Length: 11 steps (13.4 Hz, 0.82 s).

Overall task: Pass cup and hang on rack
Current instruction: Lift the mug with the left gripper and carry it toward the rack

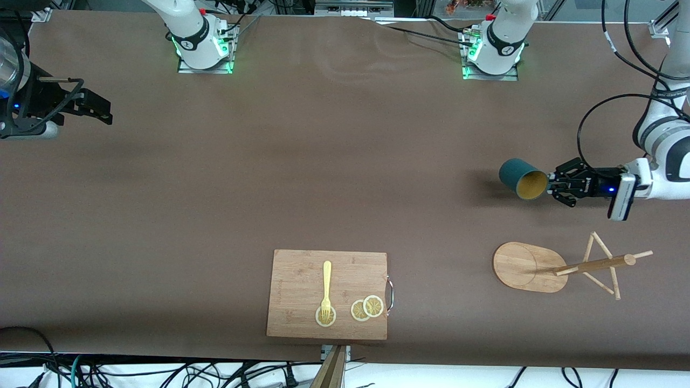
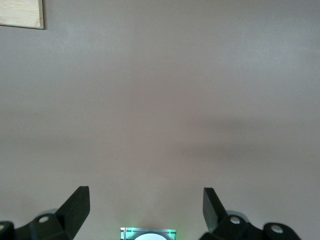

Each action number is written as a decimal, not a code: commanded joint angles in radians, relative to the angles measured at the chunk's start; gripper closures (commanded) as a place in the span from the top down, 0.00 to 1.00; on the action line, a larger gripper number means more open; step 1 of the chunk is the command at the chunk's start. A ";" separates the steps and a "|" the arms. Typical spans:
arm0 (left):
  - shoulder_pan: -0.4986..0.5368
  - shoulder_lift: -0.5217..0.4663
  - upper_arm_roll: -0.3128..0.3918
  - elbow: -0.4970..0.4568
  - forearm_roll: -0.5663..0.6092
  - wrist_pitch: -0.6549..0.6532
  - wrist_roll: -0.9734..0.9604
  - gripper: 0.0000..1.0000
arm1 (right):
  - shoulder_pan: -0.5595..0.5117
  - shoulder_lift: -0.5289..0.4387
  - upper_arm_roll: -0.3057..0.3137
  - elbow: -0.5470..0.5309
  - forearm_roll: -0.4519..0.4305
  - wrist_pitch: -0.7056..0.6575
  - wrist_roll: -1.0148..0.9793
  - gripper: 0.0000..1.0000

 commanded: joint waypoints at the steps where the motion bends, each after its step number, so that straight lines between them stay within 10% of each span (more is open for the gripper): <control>1: 0.029 0.006 -0.010 0.076 0.022 -0.071 -0.212 0.00 | 0.002 0.002 0.000 0.019 -0.001 -0.019 -0.010 1.00; 11: 0.115 0.062 -0.012 0.104 -0.114 -0.082 -0.674 0.00 | 0.001 0.003 -0.001 0.019 -0.001 -0.019 -0.007 1.00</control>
